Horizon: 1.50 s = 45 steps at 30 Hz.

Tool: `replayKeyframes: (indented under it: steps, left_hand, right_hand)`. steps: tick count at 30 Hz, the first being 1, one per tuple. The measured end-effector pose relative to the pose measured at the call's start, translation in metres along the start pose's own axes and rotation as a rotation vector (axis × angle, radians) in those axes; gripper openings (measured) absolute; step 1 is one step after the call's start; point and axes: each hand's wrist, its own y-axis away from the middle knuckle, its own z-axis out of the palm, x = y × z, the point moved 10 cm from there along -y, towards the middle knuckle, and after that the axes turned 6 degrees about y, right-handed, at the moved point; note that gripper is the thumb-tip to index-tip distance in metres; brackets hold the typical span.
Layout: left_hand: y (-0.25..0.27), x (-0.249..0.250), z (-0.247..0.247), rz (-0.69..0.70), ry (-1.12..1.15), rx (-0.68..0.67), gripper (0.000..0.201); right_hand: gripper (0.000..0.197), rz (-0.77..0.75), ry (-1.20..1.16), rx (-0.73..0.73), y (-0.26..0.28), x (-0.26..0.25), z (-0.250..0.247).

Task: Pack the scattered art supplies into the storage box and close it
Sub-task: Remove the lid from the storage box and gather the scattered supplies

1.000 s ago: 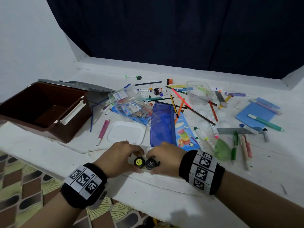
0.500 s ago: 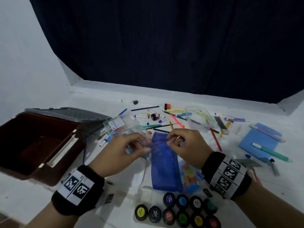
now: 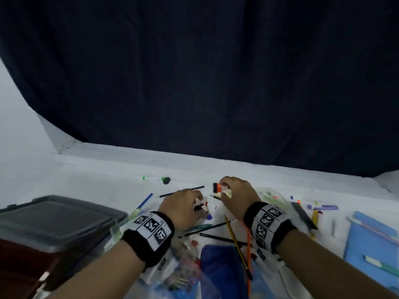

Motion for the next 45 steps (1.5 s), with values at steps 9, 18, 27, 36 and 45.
replayKeyframes:
  steps: [9, 18, 27, 36, 45]
  left_hand:
    - [-0.051, -0.016, 0.029, 0.004, -0.195, -0.157, 0.036]
    - [-0.061, -0.028, 0.032, -0.032, -0.135, -0.188, 0.026]
    - [-0.039, -0.027, -0.029, -0.018, 0.190, 0.070, 0.021]
    - [0.057, 0.009, -0.096, 0.089, 0.511, 0.389, 0.020]
    - [0.174, 0.046, -0.061, 0.172, 0.787, 0.230, 0.032]
  right_hand:
    - [0.018, 0.045, 0.218, -0.294, -0.073, 0.014, 0.054]
    - [0.031, -0.033, 0.519, -0.403, -0.084, 0.007, 0.085]
    - [0.020, -0.092, 0.421, -0.192, -0.049, -0.026, 0.032]
    - [0.031, -0.155, 0.041, 0.091, 0.065, -0.063, -0.064]
    - [0.025, -0.227, -0.170, 0.065, 0.193, -0.070, -0.072]
